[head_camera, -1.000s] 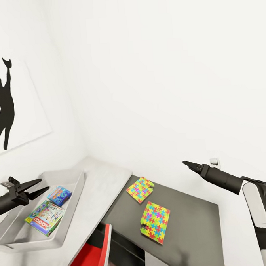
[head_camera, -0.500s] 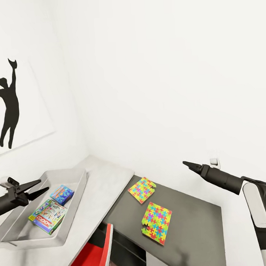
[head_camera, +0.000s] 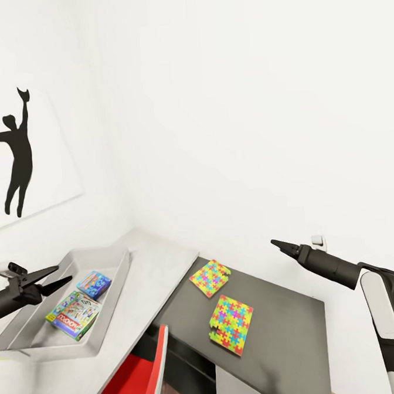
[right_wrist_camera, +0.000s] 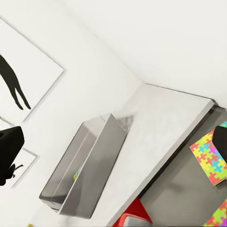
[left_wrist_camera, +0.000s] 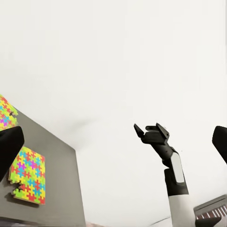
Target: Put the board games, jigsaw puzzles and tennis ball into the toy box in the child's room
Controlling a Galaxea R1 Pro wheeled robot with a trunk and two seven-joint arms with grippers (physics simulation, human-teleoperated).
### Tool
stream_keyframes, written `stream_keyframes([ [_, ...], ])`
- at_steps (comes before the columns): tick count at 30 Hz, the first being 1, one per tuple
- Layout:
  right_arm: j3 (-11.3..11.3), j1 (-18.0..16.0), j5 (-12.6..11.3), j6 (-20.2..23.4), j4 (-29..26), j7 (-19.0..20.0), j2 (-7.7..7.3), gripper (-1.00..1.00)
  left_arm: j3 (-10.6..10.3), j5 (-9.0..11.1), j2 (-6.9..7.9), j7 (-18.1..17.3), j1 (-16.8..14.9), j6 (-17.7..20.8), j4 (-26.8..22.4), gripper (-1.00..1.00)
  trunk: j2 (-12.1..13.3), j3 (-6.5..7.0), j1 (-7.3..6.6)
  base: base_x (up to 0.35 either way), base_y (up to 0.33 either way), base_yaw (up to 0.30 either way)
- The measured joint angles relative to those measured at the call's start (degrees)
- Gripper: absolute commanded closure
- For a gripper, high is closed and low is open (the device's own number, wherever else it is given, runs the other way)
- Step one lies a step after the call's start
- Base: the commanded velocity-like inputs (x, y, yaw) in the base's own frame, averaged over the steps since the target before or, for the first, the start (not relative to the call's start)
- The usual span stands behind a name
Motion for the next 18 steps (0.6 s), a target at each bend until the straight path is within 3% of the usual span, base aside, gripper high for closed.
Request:
stream_keyframes([
  [8, -0.02, 0.42, -0.10, 0.12, -0.82, 0.53, -0.11, -1.00, 0.01, 0.03, 0.31, -0.11, 0.11, -0.42, -0.03, -1.00, -0.01, 0.04, -0.01, -0.162, 0.000, 0.026],
  [18, -0.35, 4.29, 0.02, -0.30, -3.56, 9.04, -0.58, -1.00, -0.08, 0.06, 2.97, -1.23, 2.33, -2.66, -2.62, -1.00, -0.01, 0.55, -0.02, -0.040, 0.000, 0.185],
])
